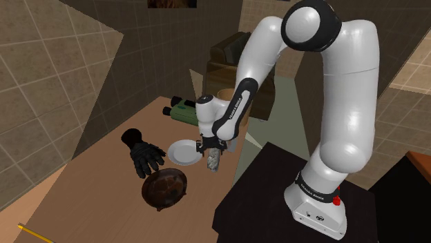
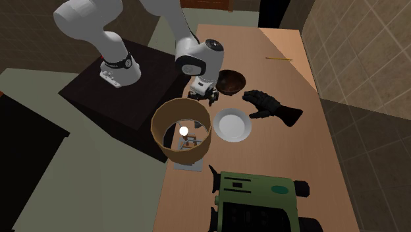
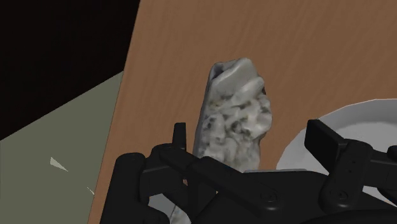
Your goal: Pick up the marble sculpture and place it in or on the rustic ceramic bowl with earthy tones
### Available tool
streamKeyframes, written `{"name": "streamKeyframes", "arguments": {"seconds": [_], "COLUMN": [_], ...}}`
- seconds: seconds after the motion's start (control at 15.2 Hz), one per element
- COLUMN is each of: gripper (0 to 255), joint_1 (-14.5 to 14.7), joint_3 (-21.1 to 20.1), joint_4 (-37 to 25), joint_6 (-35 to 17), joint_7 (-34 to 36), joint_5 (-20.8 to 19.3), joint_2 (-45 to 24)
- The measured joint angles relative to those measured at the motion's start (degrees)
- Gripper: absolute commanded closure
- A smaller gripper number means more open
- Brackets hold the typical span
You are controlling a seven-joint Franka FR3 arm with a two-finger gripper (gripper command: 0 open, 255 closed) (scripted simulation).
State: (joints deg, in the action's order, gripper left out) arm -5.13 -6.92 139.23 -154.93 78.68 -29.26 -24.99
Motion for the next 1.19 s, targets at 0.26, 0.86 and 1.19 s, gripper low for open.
{"name": "streamKeyframes", "arguments": {"seconds": [0.26, 0.86, 1.19], "gripper": [0, 0, 255], "joint_1": [1.3, 2.3, 2.3], "joint_3": [2.2, 3.9, 3.9], "joint_4": [-1.3, -2.3, -2.3], "joint_6": [-2.7, -5.0, -5.0], "joint_7": [2.3, 3.7, 3.7], "joint_5": [-2.3, -4.0, -4.0], "joint_2": [-4.1, -7.2, -7.1]}}
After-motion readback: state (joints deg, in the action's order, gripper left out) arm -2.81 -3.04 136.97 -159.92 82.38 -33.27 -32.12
